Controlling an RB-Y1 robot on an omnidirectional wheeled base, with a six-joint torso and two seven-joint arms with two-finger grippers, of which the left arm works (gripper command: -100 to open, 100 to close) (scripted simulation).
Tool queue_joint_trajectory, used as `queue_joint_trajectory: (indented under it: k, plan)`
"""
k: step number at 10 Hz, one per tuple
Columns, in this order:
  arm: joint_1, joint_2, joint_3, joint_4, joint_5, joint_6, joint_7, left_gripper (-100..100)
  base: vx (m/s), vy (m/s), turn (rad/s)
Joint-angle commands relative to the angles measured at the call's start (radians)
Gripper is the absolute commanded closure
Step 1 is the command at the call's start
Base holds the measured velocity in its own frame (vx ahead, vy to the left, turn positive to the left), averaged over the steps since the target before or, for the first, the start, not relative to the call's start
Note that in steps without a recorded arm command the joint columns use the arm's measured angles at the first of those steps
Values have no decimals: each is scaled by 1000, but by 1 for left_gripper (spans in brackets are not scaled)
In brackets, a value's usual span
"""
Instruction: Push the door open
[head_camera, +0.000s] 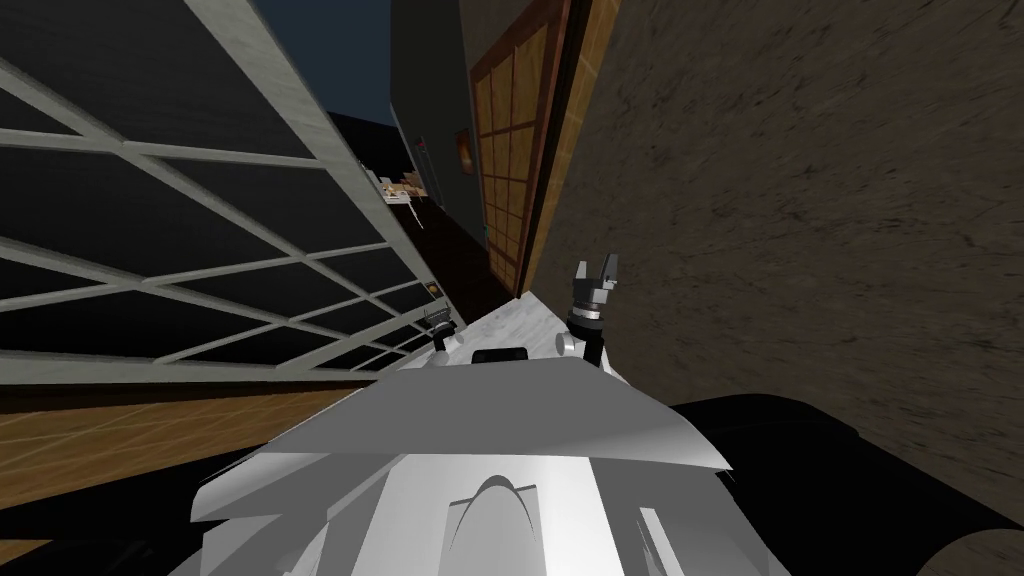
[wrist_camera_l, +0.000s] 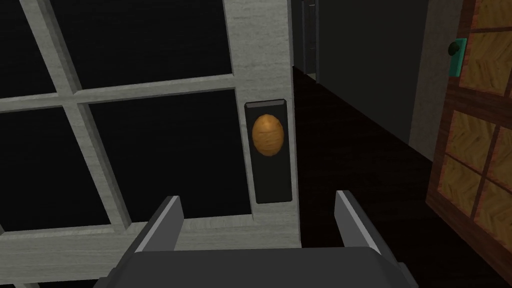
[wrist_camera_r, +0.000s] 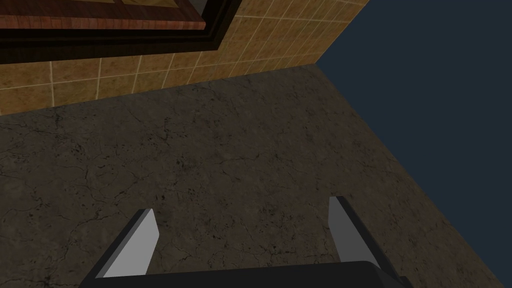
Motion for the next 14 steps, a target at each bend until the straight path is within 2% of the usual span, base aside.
queue_joint_trajectory:
  k: [1,2,6,8,13,14]
  plan:
    - [-10,-7,3,28,12,-8,20,-100,76,58,-52]
    - [-20,-11,5,52,20,-15,34,-100,92,66,-60]
    - [-13,10,5,51,18,-19,38,-100,122,69,-25]
    - [-10,14,6,54,20,-21,43,-100,152,106,-20]
    - [-5,14,8,59,23,-25,52,-100,154,92,-22]
    - [-5,14,8,59,23,-25,52,100,-14,-9,2]
